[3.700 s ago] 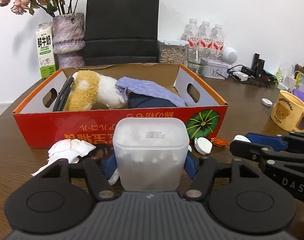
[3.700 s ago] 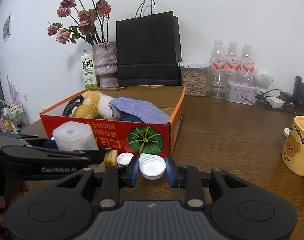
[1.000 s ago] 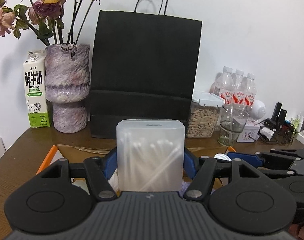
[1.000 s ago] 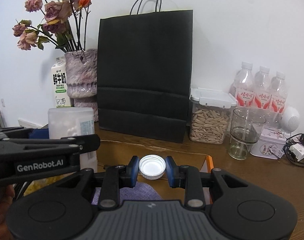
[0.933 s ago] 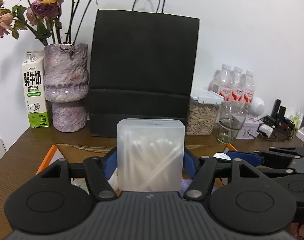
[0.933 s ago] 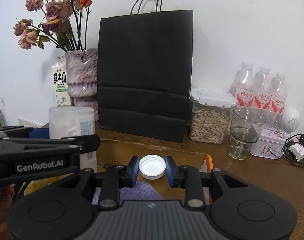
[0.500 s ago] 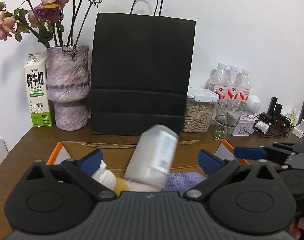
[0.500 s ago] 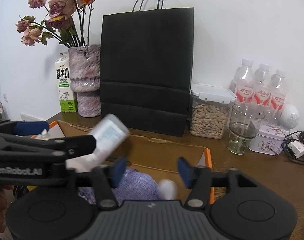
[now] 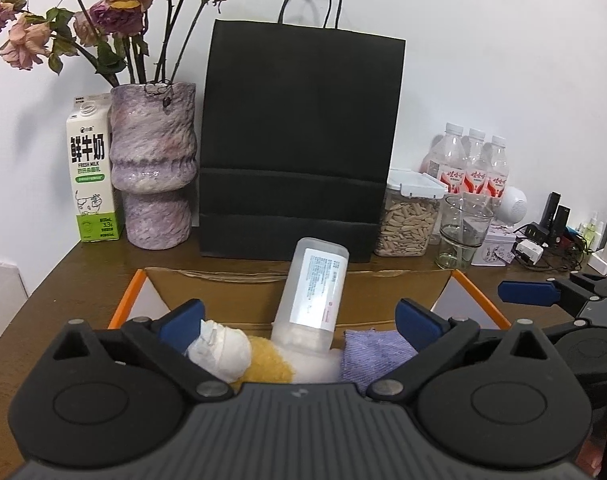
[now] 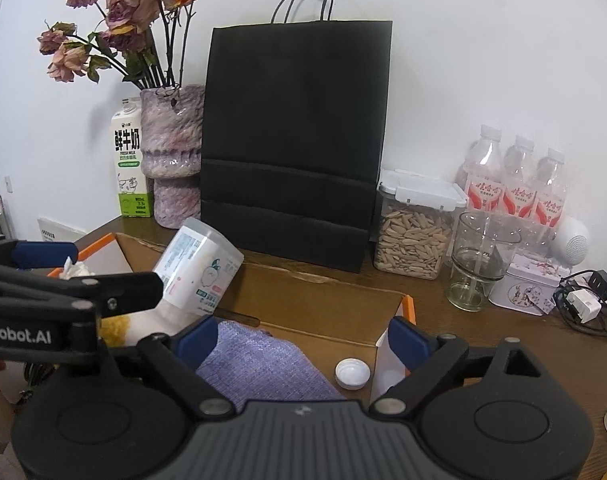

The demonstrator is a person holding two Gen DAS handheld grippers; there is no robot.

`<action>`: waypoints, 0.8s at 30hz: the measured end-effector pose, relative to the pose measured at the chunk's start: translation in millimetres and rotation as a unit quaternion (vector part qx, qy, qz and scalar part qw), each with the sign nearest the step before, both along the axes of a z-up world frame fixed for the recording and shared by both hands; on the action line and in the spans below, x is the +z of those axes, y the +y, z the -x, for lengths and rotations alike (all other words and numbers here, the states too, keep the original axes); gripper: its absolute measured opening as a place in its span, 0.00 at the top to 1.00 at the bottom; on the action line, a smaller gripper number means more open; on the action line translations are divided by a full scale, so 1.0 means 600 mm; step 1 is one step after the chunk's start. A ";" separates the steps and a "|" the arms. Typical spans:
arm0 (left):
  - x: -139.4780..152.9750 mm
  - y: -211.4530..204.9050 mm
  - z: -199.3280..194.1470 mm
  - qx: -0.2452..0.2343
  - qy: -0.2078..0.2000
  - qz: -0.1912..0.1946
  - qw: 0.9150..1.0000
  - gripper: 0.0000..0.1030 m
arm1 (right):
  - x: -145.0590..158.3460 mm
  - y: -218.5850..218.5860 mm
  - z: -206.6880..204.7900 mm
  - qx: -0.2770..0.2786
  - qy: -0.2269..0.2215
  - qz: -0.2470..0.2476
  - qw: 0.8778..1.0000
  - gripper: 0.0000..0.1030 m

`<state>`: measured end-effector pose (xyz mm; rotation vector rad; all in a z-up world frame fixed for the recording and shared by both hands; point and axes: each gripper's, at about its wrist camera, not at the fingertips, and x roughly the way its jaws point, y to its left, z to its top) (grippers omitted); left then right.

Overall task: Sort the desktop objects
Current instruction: 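Release the swab box into the box with the left tool while the right tool releases the cap, then withdraw both tools from the box back toward the table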

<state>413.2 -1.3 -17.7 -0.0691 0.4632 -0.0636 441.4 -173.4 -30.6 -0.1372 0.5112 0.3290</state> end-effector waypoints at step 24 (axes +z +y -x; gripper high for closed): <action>0.017 0.027 0.142 0.038 -0.015 -0.007 0.999 0.00 | 0.026 -0.017 0.135 0.000 -0.007 -0.021 1.000 0.00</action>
